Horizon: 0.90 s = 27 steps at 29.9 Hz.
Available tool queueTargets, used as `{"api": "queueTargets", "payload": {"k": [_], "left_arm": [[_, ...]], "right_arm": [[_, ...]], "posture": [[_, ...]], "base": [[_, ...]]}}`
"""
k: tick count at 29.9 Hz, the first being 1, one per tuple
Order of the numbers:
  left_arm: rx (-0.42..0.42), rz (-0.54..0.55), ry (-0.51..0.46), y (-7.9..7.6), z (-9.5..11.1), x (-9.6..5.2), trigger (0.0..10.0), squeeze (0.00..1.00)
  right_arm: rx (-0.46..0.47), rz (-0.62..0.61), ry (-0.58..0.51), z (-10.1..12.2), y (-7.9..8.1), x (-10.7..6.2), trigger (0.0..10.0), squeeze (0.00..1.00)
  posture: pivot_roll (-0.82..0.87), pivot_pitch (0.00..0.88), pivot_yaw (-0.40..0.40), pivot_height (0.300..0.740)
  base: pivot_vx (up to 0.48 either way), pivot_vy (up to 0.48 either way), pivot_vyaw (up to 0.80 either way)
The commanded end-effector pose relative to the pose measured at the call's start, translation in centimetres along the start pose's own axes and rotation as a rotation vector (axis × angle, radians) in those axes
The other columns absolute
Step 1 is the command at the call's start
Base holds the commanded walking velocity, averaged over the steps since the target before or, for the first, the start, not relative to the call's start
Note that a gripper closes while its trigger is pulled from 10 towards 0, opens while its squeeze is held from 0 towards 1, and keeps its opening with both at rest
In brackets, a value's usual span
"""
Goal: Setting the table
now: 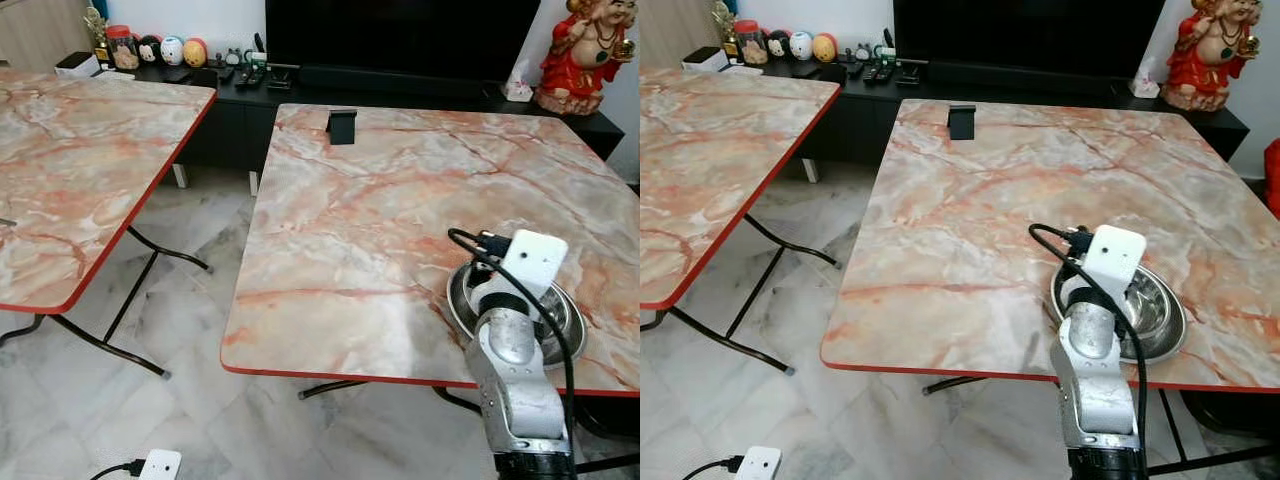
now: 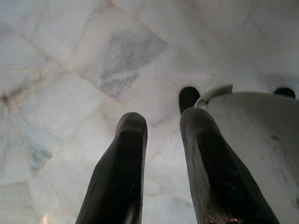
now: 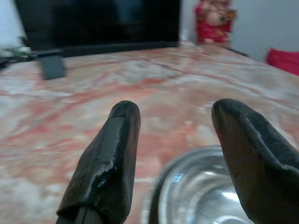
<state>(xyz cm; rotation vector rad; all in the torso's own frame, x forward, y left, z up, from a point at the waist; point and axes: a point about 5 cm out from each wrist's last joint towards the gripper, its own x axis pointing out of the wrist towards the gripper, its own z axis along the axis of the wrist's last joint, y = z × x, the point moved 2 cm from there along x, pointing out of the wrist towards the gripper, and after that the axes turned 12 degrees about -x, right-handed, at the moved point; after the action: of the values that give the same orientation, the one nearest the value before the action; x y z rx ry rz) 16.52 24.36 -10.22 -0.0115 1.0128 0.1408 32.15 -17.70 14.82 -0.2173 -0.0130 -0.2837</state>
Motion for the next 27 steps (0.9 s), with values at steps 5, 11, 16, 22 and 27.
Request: {"api": "queueTargets", "payload": {"k": [5, 11, 16, 22, 27], "left_arm": [[-0.022, 0.013, -0.012, 0.2, -0.4, -0.1, 10.0, 0.0], [-0.03, 0.007, -0.019, 0.2, -0.6, -0.2, 10.0, 0.0], [-0.025, 0.016, -0.02, 0.3, -0.8, -0.3, 10.0, 0.0], [-0.029, 0.016, -0.009, 0.2, -1.2, -0.3, 10.0, 0.0], [-0.028, 0.016, -0.005, 0.2, -1.3, -0.3, 10.0, 0.0]], "right_arm": [[-0.016, 0.037, -0.069, 0.9, 0.9, -0.1, 10.0, 0.0], [-0.059, 0.032, -0.098, 0.5, 0.0, -0.3, 10.0, 0.0], [-0.047, 0.002, -0.111, 0.8, -0.7, 0.0, 10.0, 0.0], [-0.041, 0.024, -0.121, 0.8, -0.3, -0.1, 10.0, 0.0], [-0.044, 0.032, -0.122, 0.8, -0.2, -0.2, 10.0, 0.0]], "posture": [[0.1, 0.0, -0.072, 0.707], [0.12, 0.0, -0.085, 0.707], [0.11, 0.0, -0.086, 0.707], [0.13, 0.0, -0.097, 0.707], [0.13, 0.0, -0.103, 0.707]], "base": [[0.0, 0.0, 0.0], [0.0, 0.0, 0.0], [0.0, 0.0, 0.0], [0.0, 0.052, 0.0], [0.0, 0.478, 0.0]]}}
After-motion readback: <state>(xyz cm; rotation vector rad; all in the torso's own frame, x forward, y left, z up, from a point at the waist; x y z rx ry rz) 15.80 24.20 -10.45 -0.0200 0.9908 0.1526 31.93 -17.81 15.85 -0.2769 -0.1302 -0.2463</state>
